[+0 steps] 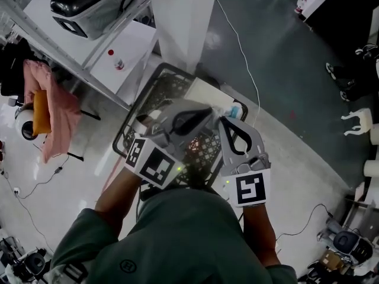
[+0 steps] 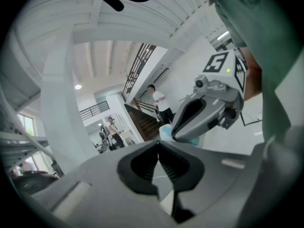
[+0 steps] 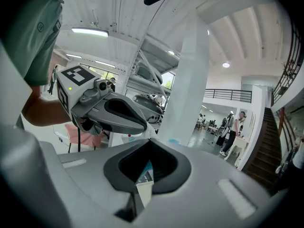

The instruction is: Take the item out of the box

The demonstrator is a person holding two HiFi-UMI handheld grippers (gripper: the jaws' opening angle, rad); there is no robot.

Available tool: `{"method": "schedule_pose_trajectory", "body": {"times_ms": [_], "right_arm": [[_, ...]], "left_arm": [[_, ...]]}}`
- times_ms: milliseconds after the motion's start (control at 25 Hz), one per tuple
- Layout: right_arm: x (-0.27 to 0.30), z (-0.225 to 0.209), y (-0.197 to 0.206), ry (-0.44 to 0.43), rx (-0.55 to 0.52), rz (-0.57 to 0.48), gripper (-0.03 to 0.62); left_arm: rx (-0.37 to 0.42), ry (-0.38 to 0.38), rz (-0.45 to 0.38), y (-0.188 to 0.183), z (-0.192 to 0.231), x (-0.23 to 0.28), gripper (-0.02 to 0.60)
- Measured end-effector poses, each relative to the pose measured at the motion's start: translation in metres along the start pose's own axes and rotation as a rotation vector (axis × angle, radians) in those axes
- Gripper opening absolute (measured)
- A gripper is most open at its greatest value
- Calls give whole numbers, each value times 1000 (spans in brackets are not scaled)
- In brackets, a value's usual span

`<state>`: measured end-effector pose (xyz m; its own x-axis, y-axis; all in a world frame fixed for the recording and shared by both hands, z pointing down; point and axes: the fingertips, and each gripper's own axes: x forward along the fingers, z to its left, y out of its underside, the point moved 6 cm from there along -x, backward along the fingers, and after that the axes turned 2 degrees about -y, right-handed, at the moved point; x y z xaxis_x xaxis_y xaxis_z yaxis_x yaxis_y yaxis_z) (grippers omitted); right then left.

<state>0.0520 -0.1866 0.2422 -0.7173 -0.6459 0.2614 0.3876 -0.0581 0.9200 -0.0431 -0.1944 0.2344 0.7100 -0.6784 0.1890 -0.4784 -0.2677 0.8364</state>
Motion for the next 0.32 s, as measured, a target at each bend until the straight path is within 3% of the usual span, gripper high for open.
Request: {"method": "schedule_pose_trajectory", "body": {"times_ms": [320], "right_arm": [[-15, 21, -18, -6, -47, -11, 5]], "left_arm": [[22, -40, -41, -14, -6, -27, 3]]}}
